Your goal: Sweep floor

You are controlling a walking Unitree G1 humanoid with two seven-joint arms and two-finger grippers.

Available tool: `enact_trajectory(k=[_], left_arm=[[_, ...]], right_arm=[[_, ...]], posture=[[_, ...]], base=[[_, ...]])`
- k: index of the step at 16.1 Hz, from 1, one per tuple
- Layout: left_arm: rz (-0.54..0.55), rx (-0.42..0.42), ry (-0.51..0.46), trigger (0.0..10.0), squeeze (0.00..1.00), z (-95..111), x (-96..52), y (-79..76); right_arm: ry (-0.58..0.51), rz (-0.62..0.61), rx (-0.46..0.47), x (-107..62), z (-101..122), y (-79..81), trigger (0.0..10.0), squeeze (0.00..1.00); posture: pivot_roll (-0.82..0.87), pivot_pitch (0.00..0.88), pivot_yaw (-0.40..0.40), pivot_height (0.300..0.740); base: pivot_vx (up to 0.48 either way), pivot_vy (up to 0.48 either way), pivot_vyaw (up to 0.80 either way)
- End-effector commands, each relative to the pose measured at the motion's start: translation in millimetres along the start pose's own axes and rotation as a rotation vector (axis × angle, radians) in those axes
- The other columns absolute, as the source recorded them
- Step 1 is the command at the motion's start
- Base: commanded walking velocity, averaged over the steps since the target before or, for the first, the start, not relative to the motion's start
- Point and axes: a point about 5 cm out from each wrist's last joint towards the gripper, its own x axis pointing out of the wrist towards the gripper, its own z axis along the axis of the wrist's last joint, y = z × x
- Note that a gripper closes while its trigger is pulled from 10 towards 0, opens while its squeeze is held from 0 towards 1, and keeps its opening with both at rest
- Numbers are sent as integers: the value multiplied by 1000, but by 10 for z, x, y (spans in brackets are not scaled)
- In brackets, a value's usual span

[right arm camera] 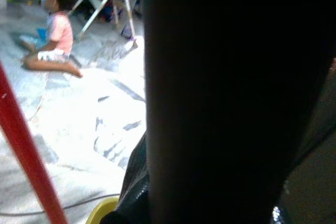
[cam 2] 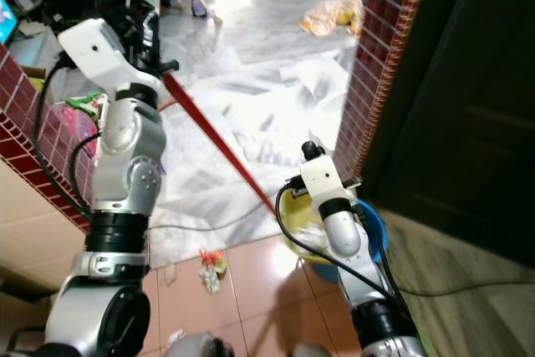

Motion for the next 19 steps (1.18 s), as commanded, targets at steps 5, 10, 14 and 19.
enact_trajectory(k=[5,10,14,19], left_arm=[[-48,70,-79,10000,0,82,-19,-44],[-113,170,-114,10000,0,16,-95,-203],[-136,242,-149,10000,0,-32,-99,-403],[-165,275,-191,10000,0,-50,-62,-640]], right_arm=[[-76,4,18,70,177,30,10000,0],[-73,10,18,75,178,48,10000,0],[-71,5,21,75,176,57,10000,0],[-68,-8,25,56,168,58,10000,0]], posture=[[-89,0,73,740],[-92,0,73,740],[-100,0,88,740],[-110,0,102,740]], base=[[55,-73,0],[0,0,0],[0,0,0],[0,0,0]])
